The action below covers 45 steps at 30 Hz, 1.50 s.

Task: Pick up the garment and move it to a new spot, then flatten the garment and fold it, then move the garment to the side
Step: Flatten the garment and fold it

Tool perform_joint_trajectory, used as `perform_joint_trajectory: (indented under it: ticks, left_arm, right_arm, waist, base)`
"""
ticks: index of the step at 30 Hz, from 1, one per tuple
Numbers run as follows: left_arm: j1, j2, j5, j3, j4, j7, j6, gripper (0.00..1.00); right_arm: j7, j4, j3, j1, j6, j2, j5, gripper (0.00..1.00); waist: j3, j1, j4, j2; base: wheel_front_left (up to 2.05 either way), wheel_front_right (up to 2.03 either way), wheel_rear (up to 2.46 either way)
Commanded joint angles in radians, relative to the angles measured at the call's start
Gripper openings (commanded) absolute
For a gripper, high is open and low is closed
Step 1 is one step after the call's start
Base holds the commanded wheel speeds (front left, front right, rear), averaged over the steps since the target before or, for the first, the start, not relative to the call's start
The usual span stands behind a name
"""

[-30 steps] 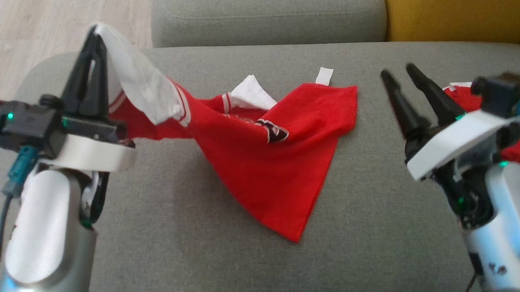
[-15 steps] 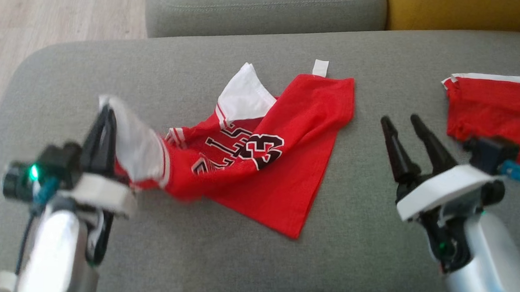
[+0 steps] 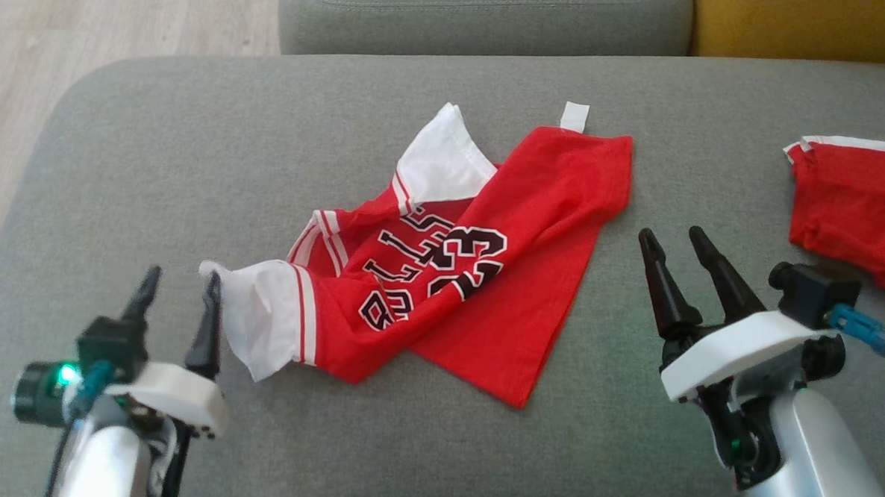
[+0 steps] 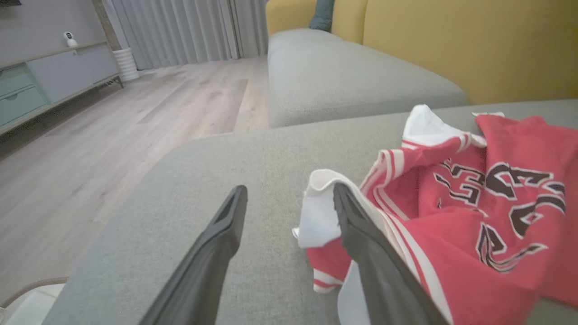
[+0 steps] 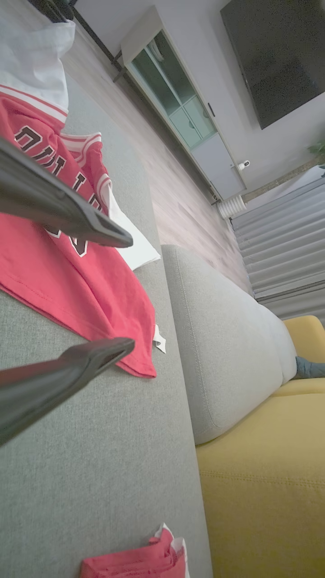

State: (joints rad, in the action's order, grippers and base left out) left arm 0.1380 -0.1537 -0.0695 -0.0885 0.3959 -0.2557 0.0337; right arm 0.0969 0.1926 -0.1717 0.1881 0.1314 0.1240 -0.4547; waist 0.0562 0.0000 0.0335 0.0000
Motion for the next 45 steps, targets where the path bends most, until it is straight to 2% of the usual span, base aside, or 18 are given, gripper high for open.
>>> perform_joint_trajectory:
  ticks: [1, 12, 18, 20, 27, 35, 39, 45]
  left_arm:
    - [0.055, -0.017, -0.006, 0.048, -0.049, -0.006, -0.011, 1.00]
    - [0.008, 0.021, -0.025, 0.149, -0.266, -0.006, -0.072, 1.00]
    - [-0.029, 0.056, -0.035, 0.163, -0.356, -0.006, -0.072, 1.00]
    - [-0.033, 0.063, -0.034, 0.156, -0.360, -0.006, -0.063, 1.00]
    - [-0.021, 0.079, -0.034, 0.146, -0.347, -0.006, -0.044, 1.00]
    - [-0.004, 0.093, -0.040, 0.133, -0.318, -0.006, -0.026, 1.00]
    - [0.005, 0.097, -0.042, 0.131, -0.312, -0.006, -0.023, 1.00]
    - [0.011, 0.100, -0.044, 0.133, -0.312, -0.006, -0.023, 1.00]
  right_arm:
    - [-0.009, -0.031, -0.020, -0.001, -0.001, -0.006, 0.010, 1.00]
    - [-0.049, -0.025, -0.050, -0.048, -0.001, -0.002, 0.048, 1.00]
    - [-0.081, -0.011, -0.103, -0.078, -0.001, 0.007, 0.046, 1.00]
    - [-0.091, -0.007, -0.143, -0.075, -0.001, 0.024, 0.054, 1.00]
    - [-0.085, 0.055, -0.384, -0.019, -0.001, 0.141, 0.086, 1.00]
    - [-0.047, 0.231, -0.639, 0.106, -0.001, 0.213, 0.120, 1.00]
    - [-0.043, 0.305, -0.694, 0.150, -0.001, 0.227, 0.126, 1.00]
    - [-0.063, 0.382, -0.712, 0.191, -0.001, 0.219, 0.119, 1.00]
  waist:
    - [-0.003, 0.0000, 0.004, 0.0000]
    - [-0.023, 0.0000, 0.029, 0.0000]
    - [-0.023, 0.0000, 0.042, 0.0000]
    - [-0.019, 0.0000, 0.048, 0.0000]
    - [0.009, 0.0000, 0.079, 0.0000]
    - [0.046, 0.0000, 0.119, 0.0000]
    - [0.057, 0.0000, 0.131, 0.0000]
    - [0.073, 0.0000, 0.139, 0.0000]
  base:
    - [0.00, 0.00, 0.00]
    - [0.00, 0.00, 0.00]
    - [0.00, 0.00, 0.00]
    - [0.00, 0.00, 0.00]
    - [0.00, 0.00, 0.00]
    - [0.00, 0.00, 0.00]
    - [0.00, 0.00, 0.00]
    - [0.00, 0.00, 0.00]
